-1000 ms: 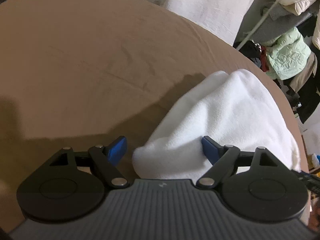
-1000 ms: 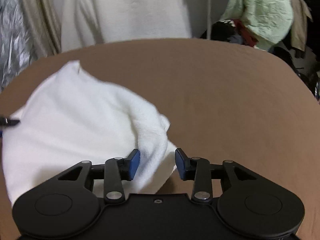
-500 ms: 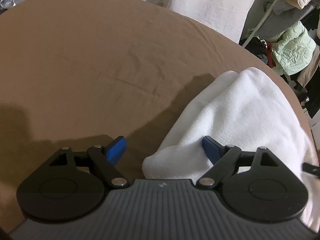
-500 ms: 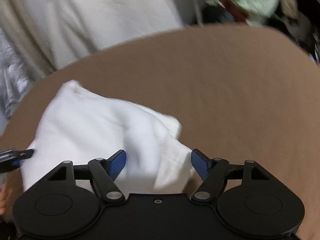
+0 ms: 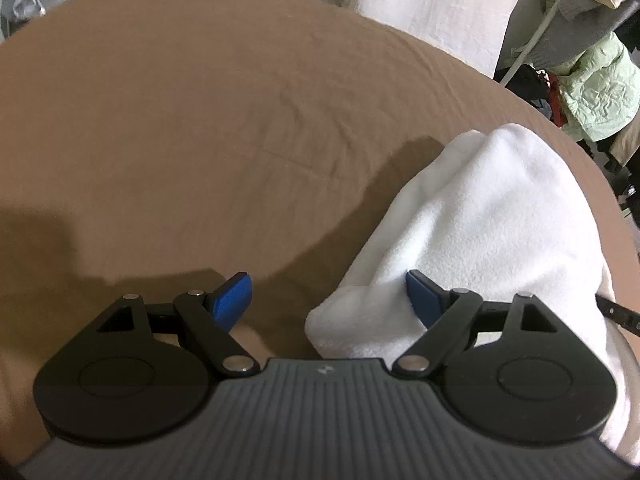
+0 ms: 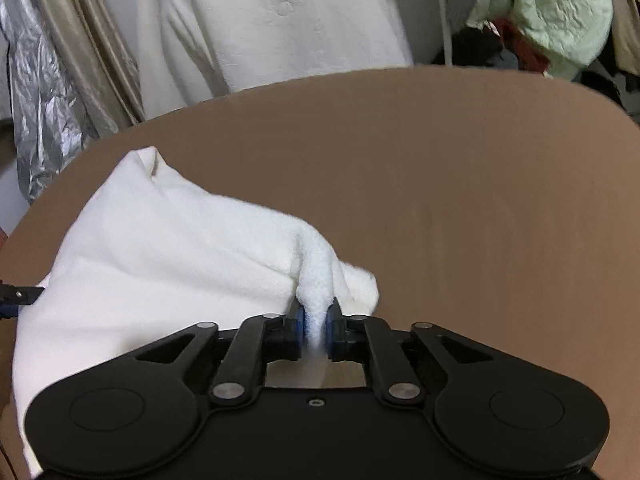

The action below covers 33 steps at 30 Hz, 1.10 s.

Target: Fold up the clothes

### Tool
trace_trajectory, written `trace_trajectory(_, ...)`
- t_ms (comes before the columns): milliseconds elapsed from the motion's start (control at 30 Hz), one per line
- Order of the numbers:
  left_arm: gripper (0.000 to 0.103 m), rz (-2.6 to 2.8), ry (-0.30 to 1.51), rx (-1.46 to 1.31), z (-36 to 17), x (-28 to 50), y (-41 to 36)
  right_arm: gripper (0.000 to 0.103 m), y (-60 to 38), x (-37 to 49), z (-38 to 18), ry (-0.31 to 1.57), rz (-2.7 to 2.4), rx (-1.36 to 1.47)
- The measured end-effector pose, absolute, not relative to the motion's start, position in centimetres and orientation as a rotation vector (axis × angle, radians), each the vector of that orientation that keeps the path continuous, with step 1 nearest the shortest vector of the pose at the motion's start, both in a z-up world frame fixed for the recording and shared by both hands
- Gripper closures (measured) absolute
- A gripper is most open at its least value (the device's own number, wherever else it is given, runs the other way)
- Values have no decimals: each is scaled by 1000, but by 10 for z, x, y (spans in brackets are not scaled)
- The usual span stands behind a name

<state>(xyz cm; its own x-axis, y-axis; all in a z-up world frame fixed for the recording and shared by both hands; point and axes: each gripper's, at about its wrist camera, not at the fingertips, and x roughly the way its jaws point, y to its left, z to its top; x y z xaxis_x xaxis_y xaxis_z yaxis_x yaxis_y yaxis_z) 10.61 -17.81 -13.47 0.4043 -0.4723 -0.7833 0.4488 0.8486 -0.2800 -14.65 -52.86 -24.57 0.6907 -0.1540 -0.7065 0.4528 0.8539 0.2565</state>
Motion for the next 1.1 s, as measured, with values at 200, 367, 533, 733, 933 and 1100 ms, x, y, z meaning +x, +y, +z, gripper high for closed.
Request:
trace_trajectory(200, 12, -536, 1016, -109, -119, 98, -147, 60, -543, -166, -245, 742, -405, 539)
trace_trajectory(367, 12, -580, 1125, -336, -129, 118, -105, 36, -558, -193, -233, 698, -436, 767)
trace_trajectory(533, 12, -648, 1211, -410, -146, 120, -107, 35, -572, -228, -226, 643, -512, 931)
trace_trajectory(733, 12, -710, 1221, -393, -150, 116, -120, 35, -538, -249, -207, 637, -303, 968)
trace_trajectory(933, 12, -703, 1236, -421, -155, 117, -114, 32, -443, -245, -194, 839, -7, 805)
trace_trajectory(1100, 11, -688, 1202, -366, -149, 115, -123, 75, -403, -231, -225, 977, -118, 497)
